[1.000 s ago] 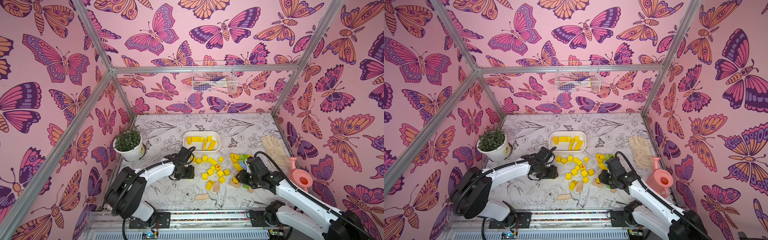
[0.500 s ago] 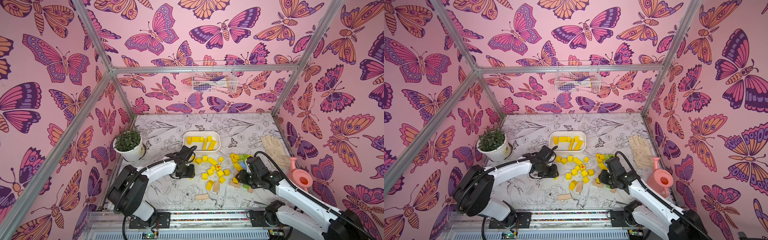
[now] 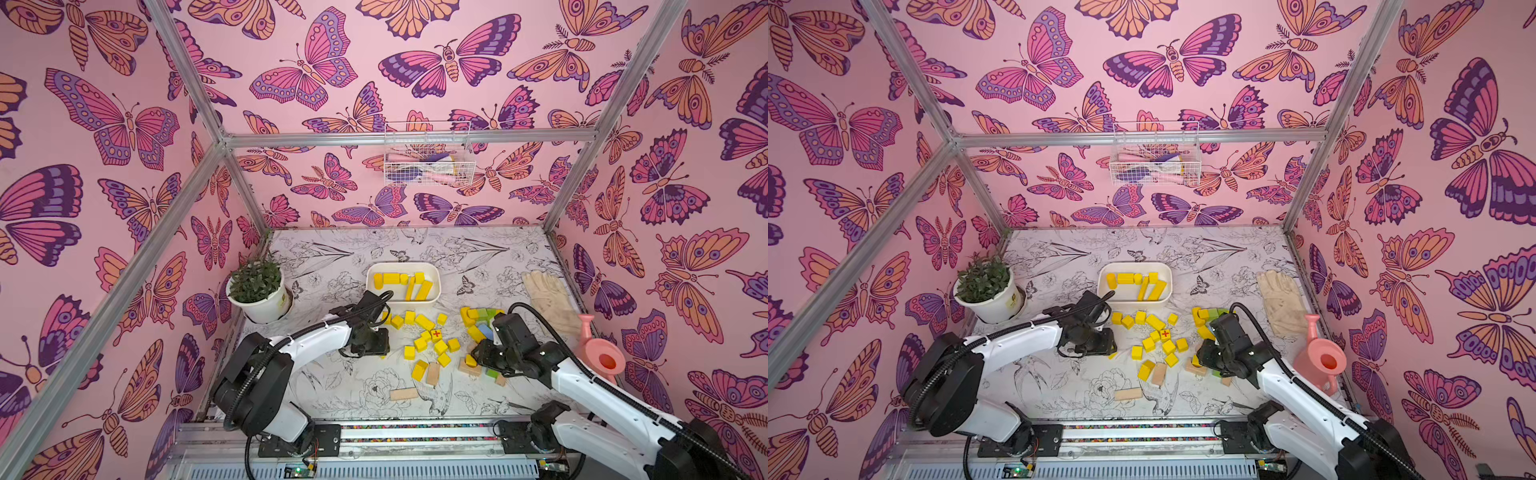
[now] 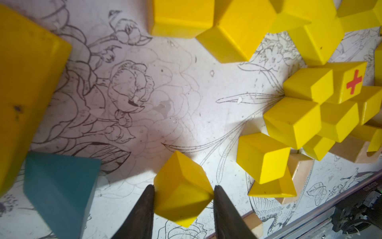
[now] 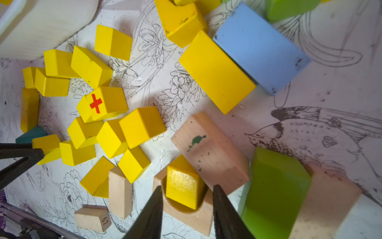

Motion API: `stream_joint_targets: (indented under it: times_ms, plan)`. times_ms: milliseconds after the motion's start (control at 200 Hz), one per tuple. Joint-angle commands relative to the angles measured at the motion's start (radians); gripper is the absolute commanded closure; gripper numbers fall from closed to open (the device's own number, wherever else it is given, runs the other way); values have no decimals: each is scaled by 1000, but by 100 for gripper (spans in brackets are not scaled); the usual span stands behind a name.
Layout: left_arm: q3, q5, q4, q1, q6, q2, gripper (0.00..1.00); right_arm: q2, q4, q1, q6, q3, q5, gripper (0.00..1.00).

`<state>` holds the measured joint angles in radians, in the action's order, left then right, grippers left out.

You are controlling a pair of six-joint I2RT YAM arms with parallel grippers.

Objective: Pick out the yellow building blocks
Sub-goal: Pick up the building block from the center of the board, then place the building block in the storage box.

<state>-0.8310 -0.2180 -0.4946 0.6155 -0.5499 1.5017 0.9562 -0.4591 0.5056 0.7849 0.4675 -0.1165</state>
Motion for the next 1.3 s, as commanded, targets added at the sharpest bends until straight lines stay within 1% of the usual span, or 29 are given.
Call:
stream_joint_targets:
  times_ms: [0,190,391,586,751,1077,1297]
  plan:
    - [-19,-6,-22,4,28,-27,62,0,-1,1,4,2,4,59]
    - [-97,16,-64,4,60,-28,62,-6,-1,-1,5,-2,9,59]
    - [-294,22,-139,3,107,40,60,-20,0,-2,8,-7,12,59]
    - [-513,34,-210,3,161,192,59,-34,13,-8,8,-22,4,58]
    - [-666,33,-235,0,189,333,59,-42,17,-11,7,-29,0,58]
    - [-972,-8,-285,-2,197,616,59,-24,35,-27,-4,-27,-7,58]
    - [-1168,-41,-312,-8,188,776,56,-20,52,-40,-6,-36,-22,58]
